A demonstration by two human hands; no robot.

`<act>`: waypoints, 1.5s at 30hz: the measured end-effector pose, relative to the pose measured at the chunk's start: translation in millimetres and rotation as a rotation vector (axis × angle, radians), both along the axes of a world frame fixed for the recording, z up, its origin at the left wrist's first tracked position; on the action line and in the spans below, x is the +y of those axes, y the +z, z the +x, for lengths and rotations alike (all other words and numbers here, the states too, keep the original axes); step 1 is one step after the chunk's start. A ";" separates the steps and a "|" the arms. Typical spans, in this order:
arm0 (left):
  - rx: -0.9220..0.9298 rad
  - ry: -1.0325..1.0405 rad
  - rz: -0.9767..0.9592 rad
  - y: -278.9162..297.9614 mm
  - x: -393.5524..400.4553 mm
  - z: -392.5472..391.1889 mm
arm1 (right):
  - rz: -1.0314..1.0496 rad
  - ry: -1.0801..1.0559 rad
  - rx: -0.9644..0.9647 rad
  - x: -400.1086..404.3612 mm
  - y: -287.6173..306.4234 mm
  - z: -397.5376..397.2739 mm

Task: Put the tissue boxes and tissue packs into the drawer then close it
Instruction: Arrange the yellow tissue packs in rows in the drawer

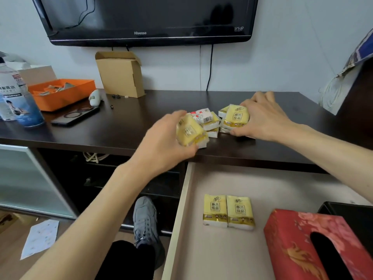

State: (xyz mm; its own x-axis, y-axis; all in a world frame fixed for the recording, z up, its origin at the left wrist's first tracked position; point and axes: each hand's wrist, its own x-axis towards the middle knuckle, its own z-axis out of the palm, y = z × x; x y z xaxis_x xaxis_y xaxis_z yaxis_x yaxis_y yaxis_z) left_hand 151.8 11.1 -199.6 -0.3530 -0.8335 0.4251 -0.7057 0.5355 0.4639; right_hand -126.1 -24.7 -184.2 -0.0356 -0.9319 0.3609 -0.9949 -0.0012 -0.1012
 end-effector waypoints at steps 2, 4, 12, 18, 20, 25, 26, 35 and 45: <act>-0.061 -0.072 0.047 -13.1 13.9 1.9 | 0.004 0.017 -0.096 17.5 -0.4 -0.6; -0.066 -0.154 0.121 -19.6 26.3 0.8 | 0.016 0.064 -0.180 40.3 -4.4 1.1; -0.354 -0.403 0.303 -57.1 74.7 -16.4 | 0.307 0.240 -0.194 150.5 -49.9 13.1; -0.662 -0.479 0.206 -81.2 91.1 -15.8 | 0.577 0.279 0.078 186.1 -75.6 29.7; -0.762 -0.517 0.131 -88.3 94.7 -17.7 | 0.569 0.304 0.180 191.5 -80.1 34.7; -0.777 -0.544 0.077 -94.3 94.3 -14.2 | 0.613 0.326 0.304 192.7 -83.1 44.6; -0.762 -0.543 0.074 -93.8 94.3 -13.7 | 0.624 0.327 0.325 191.7 -83.6 45.8; -0.549 -0.552 0.027 -81.1 83.0 -7.3 | 0.595 0.325 0.106 171.2 -67.2 33.7; -0.908 -0.476 0.127 -89.6 59.1 -29.1 | 0.720 0.322 0.371 140.2 -86.8 49.9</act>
